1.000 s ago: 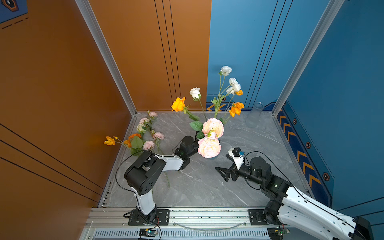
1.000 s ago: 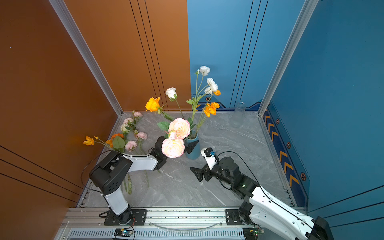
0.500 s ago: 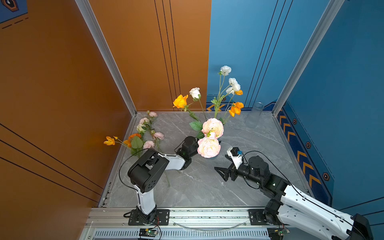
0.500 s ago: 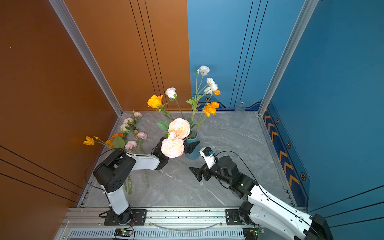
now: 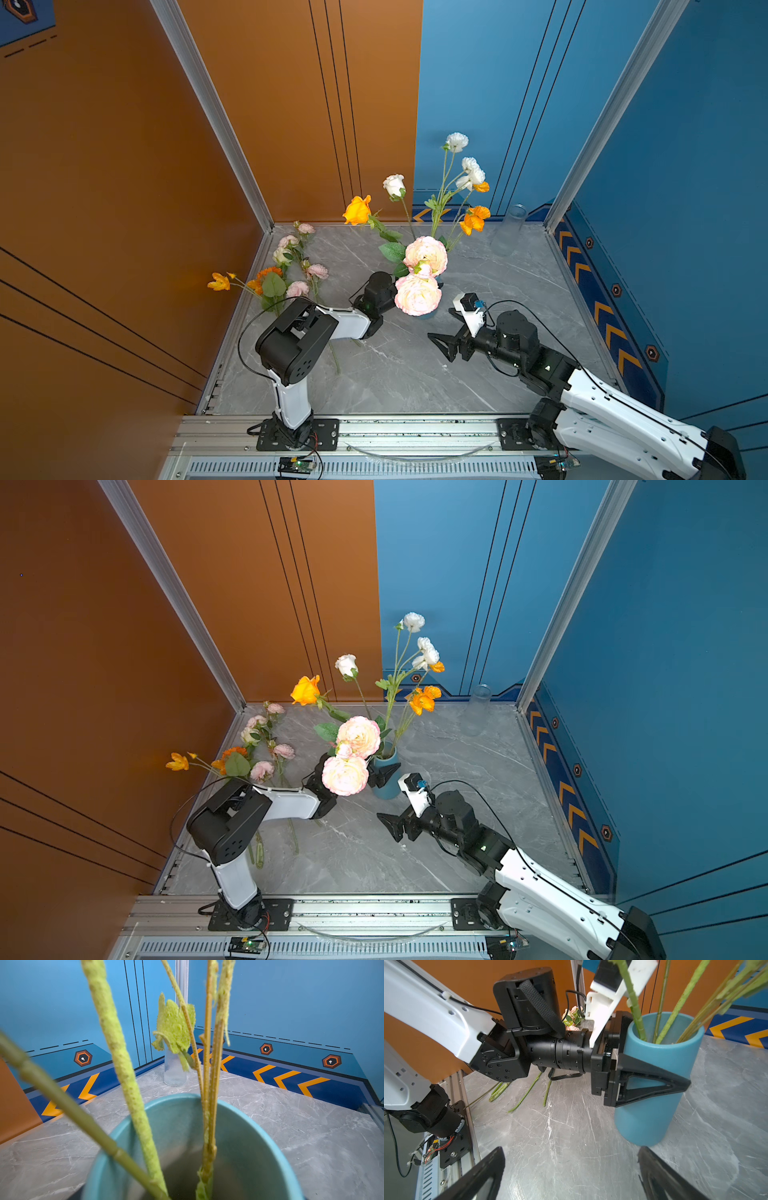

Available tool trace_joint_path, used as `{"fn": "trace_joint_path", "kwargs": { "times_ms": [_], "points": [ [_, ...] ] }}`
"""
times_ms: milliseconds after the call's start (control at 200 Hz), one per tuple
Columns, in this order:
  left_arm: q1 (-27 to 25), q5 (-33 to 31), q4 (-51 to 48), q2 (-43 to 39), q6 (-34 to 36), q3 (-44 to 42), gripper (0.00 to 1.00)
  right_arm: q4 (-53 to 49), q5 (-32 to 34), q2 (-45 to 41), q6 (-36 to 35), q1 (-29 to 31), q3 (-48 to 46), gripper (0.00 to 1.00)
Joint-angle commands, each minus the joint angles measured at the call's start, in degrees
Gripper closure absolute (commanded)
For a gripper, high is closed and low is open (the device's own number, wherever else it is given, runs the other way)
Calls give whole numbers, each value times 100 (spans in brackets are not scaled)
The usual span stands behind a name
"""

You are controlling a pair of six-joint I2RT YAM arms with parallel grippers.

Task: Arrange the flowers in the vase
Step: 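Slide the teal vase farther from the robot with the left gripper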

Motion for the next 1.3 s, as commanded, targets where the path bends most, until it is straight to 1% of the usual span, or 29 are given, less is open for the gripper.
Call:
{"fn": "trace_joint_path", "kwargs": {
  "times_ms": [0, 55, 130, 140, 160, 225, 310, 425, 686, 711, 901, 1226, 1291],
  "points": [
    [34, 348, 524, -59, -282, 208, 53, -201, 335, -263, 35, -98, 164, 0],
    [36, 361, 525, -98, -260, 223, 54, -339, 438, -329, 106, -228, 229, 0],
    [44, 392, 525, -156, -268, 259, 54, -509, 392, -357, 228, -466, 326, 0],
    [43, 395, 523, -171, -268, 271, 54, -521, 376, -359, 247, -469, 336, 0],
    [50, 399, 522, -185, -275, 279, 55, -544, 342, -359, 260, -678, 358, 0],
    [46, 407, 525, -243, -285, 318, 55, -563, 171, -376, 315, -911, 385, 0],
    [67, 426, 464, -292, -281, 418, 56, -569, -38, -384, 360, -1136, 427, 0],
    [96, 501, 143, -323, -184, 669, 57, -574, -294, -360, 405, -1351, 532, 0],
    [182, 659, -191, -328, -46, 1040, 58, -630, -468, -291, 359, -1454, 715, 0],
    [198, 675, -215, -321, -38, 1237, 58, -630, -476, -289, 355, -1458, 728, 0],
    [264, 779, -381, -302, 32, 1602, 58, -700, -482, -298, 285, -1484, 856, 0],
    [468, 944, -691, -37, 194, 2336, 58, -804, -482, -140, 170, -1580, 1132, 0],
    [523, 991, -750, 58, 199, 2516, 58, -828, -574, -43, 160, -1641, 1230, 0]
  ]
}}
